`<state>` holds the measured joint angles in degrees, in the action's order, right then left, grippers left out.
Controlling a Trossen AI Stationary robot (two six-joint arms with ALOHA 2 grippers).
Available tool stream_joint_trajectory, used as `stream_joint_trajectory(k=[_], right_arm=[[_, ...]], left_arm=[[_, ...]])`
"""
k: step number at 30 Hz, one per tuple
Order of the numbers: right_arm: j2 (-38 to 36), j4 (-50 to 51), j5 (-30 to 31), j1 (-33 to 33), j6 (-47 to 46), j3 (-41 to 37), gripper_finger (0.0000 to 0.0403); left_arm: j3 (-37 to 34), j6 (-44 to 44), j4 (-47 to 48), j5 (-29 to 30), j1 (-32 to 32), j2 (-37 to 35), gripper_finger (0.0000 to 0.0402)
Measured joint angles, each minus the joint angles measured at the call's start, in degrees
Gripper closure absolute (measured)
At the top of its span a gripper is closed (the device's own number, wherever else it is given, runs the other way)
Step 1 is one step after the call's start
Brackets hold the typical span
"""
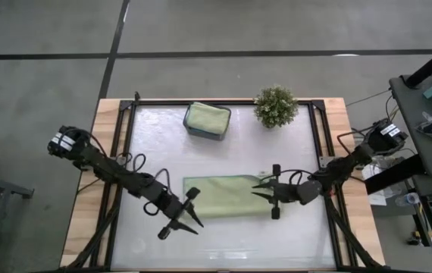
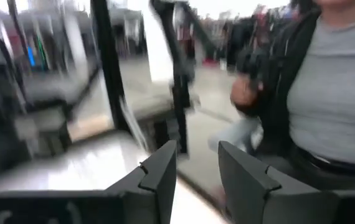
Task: Fold microfiber towels
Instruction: Fold the green microfiber towel
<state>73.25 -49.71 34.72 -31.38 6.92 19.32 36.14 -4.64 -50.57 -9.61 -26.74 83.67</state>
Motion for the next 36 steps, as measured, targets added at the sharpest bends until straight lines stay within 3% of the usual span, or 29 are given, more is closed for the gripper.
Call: stream_joint_trajectory(k=[4, 8, 11, 15, 17, 23, 27, 36], right_arm=[[-0.3, 8.9, 1.2, 0.0, -11.1, 2.1, 0.0339], [-0.5, 32.1, -3.8, 0.0, -24.5, 8.0, 0.0340], [-0.4, 53.1, -3.4, 0.0, -34.5, 13.8, 0.0340], [-0.4, 75.6, 1.9, 0.0, -47.1, 18.4, 0.0349], [-0.4, 82.9, 3.2, 0.0, -51.1, 19.2, 0.0358], [-0.4, 84.0, 3.8, 0.0, -53.5, 17.7, 0.0388], [-0.4, 81.7, 2.1, 0.0, -53.5, 16.8, 0.0391], [-4.2, 81.7, -3.3, 0.0, -52.2, 16.8, 0.0306]], left_arm=[[0.0, 13.9, 16.1, 0.3, 0.0, -1.7, 0.0297], [0.0, 28.1, 34.8, 5.8, 0.0, -2.3, 0.0297], [-0.1, 31.1, 42.5, 15.9, 0.2, -2.4, 0.0297], [-0.1, 29.6, 44.0, 33.7, 0.8, -2.2, 0.0297], [0.0, 28.1, 43.8, 37.4, 1.6, -1.6, 0.0297], [-0.1, 26.8, 42.6, 35.9, 2.4, 2.2, 0.0297], [-0.1, 26.9, 40.1, 31.0, 2.3, 6.5, 0.0297], [0.0, 29.7, 38.3, 28.9, 2.2, 12.3, 0.0297]])
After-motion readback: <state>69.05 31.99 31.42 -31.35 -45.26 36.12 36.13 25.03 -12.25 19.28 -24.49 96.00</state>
